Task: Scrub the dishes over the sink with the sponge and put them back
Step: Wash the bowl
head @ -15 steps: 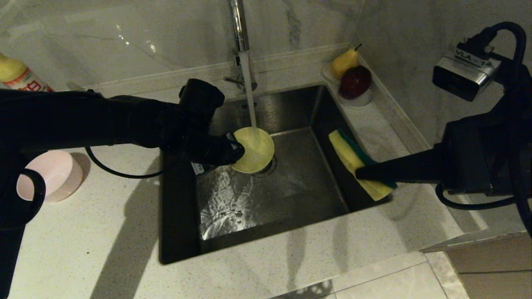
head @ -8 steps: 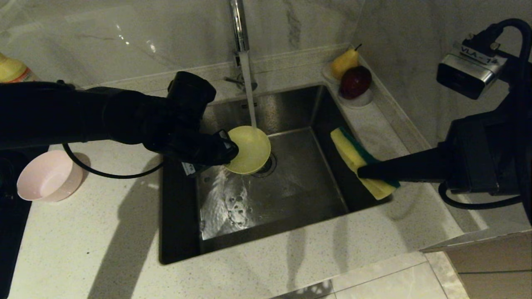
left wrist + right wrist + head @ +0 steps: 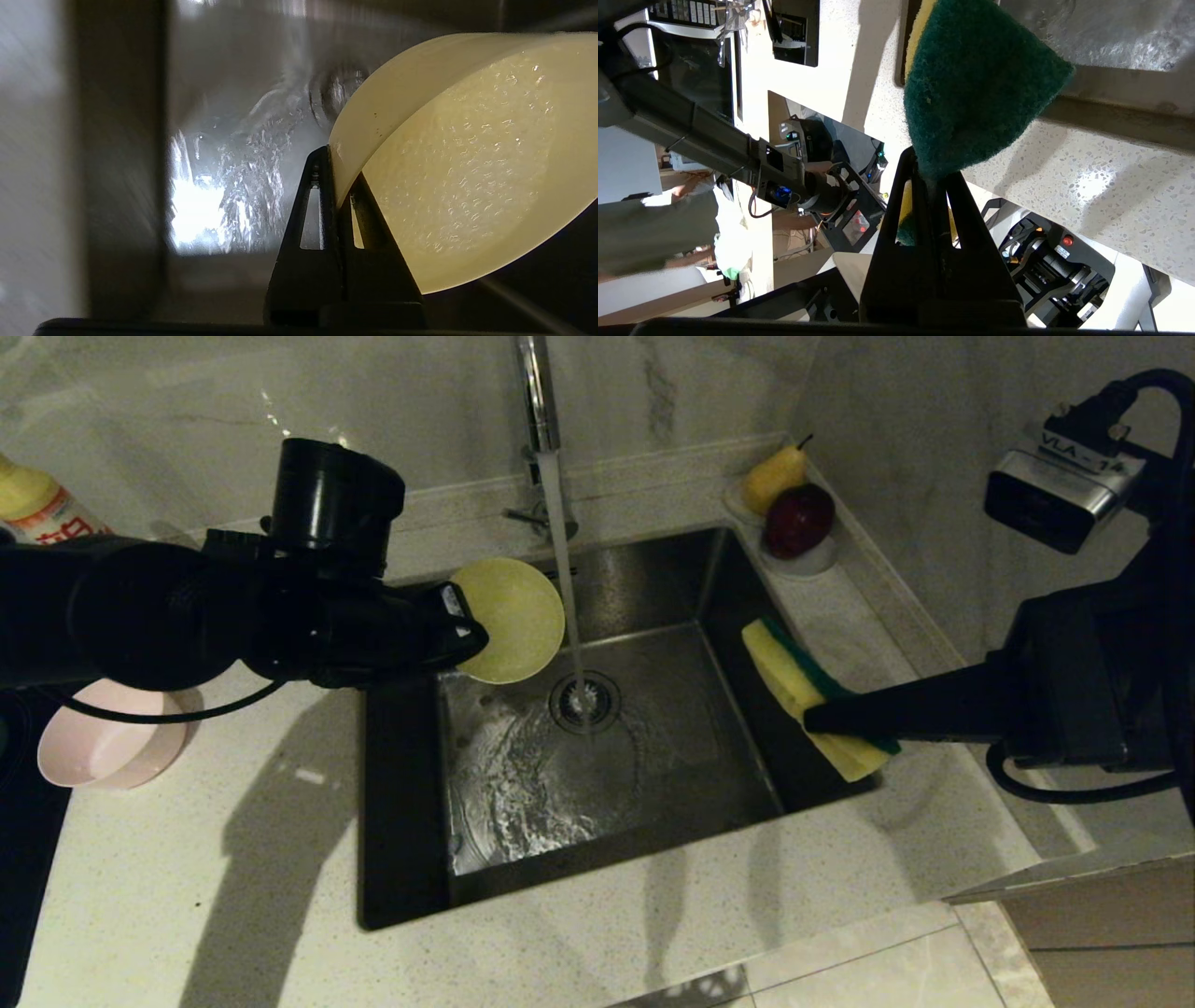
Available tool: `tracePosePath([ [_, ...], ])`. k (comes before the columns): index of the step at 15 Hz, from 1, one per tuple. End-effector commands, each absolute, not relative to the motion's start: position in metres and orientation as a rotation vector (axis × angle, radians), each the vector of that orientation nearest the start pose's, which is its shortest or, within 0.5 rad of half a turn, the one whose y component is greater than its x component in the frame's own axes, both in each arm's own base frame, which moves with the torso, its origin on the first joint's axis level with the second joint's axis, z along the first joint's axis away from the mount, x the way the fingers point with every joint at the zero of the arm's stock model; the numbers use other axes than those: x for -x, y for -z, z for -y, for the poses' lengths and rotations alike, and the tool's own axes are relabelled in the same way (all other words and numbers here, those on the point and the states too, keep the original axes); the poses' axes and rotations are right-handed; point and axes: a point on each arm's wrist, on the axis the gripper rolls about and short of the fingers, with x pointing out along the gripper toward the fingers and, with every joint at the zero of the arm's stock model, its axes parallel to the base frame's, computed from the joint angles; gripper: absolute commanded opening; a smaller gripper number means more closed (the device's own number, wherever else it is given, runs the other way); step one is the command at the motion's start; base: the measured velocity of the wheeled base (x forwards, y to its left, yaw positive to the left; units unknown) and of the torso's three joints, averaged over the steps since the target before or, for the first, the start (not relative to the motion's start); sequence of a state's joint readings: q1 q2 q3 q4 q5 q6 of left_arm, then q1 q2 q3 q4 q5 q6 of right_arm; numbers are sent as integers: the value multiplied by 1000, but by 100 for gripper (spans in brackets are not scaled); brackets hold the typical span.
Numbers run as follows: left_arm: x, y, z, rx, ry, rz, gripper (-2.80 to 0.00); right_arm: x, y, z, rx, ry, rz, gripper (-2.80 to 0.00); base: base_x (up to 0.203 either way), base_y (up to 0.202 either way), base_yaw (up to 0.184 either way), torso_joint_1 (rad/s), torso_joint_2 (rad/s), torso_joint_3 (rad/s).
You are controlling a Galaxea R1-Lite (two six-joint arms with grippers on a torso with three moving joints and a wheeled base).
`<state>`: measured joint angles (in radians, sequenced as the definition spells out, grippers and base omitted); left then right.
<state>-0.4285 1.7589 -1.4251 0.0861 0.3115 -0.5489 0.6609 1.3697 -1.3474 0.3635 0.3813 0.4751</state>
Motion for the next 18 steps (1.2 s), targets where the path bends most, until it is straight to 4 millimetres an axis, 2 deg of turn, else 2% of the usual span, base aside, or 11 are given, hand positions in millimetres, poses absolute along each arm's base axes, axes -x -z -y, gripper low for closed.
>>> tracePosePath([
  [1,-298,-273,128,338,39,-291,-280,-163,-327,-138,-370,-912,-642,-280,0,0,0,0,0,0],
  [7,-269,-272,114,128,95,42,-280,-167,-327,-141,-374,-920,-626,-280,0,0,0,0,0,0],
  [11,-252,-267,106,73,101,271,-280,-169,-324,-145,-369,-923,-640,-280,0,0,0,0,0,0],
  [16,-236,-256,101,21,175,406,-280,-173,-321,-148,-367,-920,-655,-280,0,0,0,0,0,0],
  [18,-234,-261,101,39,180,413,-280,-171,-322,-149,-365,-929,-651,-280,0,0,0,0,0,0],
])
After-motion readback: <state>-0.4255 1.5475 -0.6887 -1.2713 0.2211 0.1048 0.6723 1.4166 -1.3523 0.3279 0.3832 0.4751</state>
